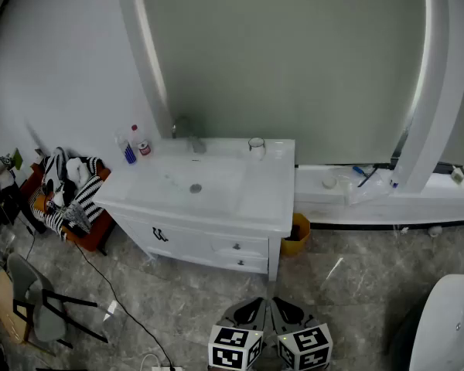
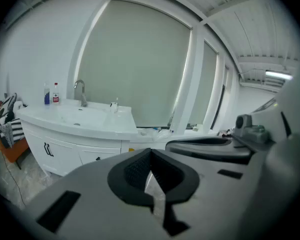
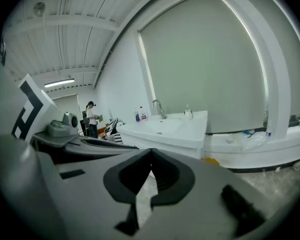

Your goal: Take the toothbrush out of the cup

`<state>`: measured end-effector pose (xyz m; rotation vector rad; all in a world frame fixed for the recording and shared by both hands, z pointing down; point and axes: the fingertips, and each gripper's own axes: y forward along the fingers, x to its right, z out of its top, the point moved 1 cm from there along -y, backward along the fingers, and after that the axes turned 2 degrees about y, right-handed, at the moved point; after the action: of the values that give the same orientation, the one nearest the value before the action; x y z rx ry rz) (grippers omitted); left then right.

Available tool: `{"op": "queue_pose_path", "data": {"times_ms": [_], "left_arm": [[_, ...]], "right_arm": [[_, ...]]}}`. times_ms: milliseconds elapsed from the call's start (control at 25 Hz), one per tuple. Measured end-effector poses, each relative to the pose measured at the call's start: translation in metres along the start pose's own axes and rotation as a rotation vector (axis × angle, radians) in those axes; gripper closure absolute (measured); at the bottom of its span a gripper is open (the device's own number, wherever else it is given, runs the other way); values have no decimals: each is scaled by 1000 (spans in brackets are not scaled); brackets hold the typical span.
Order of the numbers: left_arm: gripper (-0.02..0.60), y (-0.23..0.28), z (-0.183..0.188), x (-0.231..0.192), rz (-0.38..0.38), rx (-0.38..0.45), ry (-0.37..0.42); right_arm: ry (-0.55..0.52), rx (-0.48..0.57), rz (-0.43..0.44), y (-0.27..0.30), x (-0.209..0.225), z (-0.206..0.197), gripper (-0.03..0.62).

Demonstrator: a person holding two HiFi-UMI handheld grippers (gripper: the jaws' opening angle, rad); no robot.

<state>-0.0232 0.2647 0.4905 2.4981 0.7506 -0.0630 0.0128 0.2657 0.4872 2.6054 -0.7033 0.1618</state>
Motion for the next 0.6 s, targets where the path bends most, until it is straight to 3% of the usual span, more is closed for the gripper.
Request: {"op": "queue_pose_path", "data": {"times_ms": [600], "left_arm": [[572,-21,6,-52,-68,38,-35]], "right_arm": [[-23,37,-69,32,-47,18,582]]}}
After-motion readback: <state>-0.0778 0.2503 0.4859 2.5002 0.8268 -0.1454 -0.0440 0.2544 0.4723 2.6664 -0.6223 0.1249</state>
